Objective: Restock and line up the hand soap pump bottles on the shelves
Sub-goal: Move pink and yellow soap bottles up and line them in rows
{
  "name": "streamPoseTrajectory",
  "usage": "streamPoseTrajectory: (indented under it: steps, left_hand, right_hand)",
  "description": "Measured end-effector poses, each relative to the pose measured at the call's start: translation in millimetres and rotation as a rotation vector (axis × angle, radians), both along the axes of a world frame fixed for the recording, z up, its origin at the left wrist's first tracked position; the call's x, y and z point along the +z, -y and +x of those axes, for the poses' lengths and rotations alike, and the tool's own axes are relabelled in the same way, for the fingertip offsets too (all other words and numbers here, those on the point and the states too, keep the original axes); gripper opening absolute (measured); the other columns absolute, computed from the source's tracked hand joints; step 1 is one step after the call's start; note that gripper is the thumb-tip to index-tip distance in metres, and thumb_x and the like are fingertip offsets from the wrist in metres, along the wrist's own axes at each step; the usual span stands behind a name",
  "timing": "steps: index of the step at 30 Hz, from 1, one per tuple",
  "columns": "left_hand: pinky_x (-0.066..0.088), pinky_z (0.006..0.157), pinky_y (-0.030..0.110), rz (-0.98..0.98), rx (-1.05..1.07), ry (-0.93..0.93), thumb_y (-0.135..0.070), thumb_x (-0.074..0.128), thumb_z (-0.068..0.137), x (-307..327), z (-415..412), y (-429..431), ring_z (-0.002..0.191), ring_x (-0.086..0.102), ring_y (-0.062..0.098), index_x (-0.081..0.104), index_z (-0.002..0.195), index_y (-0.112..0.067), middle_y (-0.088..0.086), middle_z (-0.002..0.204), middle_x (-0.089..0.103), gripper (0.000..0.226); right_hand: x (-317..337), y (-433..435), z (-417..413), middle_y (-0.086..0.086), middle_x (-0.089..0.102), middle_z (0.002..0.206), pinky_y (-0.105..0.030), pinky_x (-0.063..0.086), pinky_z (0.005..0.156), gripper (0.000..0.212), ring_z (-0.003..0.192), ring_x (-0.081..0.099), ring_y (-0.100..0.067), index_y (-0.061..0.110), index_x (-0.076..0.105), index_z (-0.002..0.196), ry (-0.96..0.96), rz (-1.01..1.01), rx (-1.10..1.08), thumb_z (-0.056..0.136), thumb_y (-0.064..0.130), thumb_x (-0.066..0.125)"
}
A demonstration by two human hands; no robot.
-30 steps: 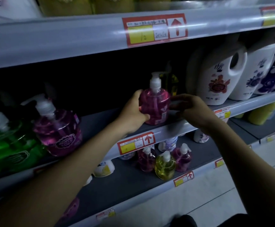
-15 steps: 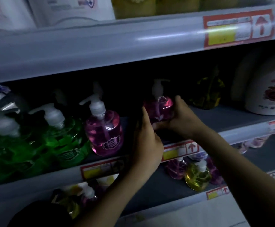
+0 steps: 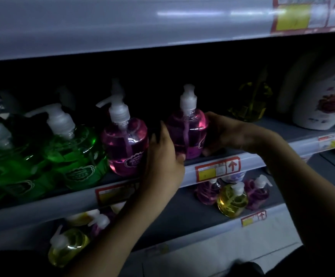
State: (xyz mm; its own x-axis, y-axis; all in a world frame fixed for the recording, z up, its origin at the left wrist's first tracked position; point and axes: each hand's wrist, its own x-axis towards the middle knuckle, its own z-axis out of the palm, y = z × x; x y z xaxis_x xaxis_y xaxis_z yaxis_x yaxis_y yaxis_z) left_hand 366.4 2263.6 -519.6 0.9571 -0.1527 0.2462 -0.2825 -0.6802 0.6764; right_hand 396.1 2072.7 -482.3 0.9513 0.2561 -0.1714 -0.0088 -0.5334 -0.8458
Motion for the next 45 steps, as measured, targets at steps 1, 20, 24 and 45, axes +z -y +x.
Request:
streamPoseTrajectory:
  steps: [1, 20, 24, 45]
  left_hand:
    - [0.027, 0.090, 0.007, 0.002, -0.026, -0.012, -0.010, 0.066, 0.088, 0, -1, -1, 0.127, 0.044, 0.013, 0.003, 0.154, -0.020, 0.006, 0.148, 0.039, 0.092]
    - [0.019, 0.099, 0.011, 0.287, -0.090, 0.180, -0.014, 0.050, 0.097, -1, -30, -31, 0.135, 0.037, 0.016, 0.022, 0.151, -0.010, 0.003, 0.156, 0.028, 0.061]
    - [0.021, 0.101, 0.014, 0.257, -0.112, 0.161, -0.021, 0.049, 0.097, -5, -32, -35, 0.139, 0.031, 0.016, 0.021, 0.151, -0.012, 0.002, 0.157, 0.026, 0.062]
    - [0.048, 0.091, 0.028, -0.284, -0.183, -0.144, 0.002, 0.054, 0.087, 12, 13, 67, 0.106, 0.060, 0.016, 0.055, 0.129, -0.011, 0.006, 0.122, 0.062, 0.044]
  right_hand:
    - [1, 1, -3, -0.009, 0.066, 0.118, -0.035, 0.057, 0.088, 0.089, 0.108, 0.066, -0.020, 0.016, 0.035, 0.138, 0.006, 0.017, -0.008, 0.066, -0.015, 0.076]
    - [-21, -41, 18, 0.008, 0.059, 0.109, -0.021, 0.051, 0.083, 0.077, 0.101, 0.060, -0.005, 0.021, 0.035, 0.131, 0.341, 0.125, -0.170, 0.070, 0.010, 0.082]
    - [-24, -54, 35, 0.013, 0.055, 0.101, -0.012, 0.049, 0.072, 0.064, 0.091, 0.057, -0.002, 0.019, 0.039, 0.123, 0.309, 0.157, -0.226, 0.074, 0.011, 0.080]
    - [9, 42, 10, -0.017, 0.065, 0.094, -0.045, 0.053, 0.086, 0.014, 0.094, 0.062, -0.035, 0.006, 0.064, 0.086, 0.277, 0.243, -0.995, 0.088, 0.012, 0.052]
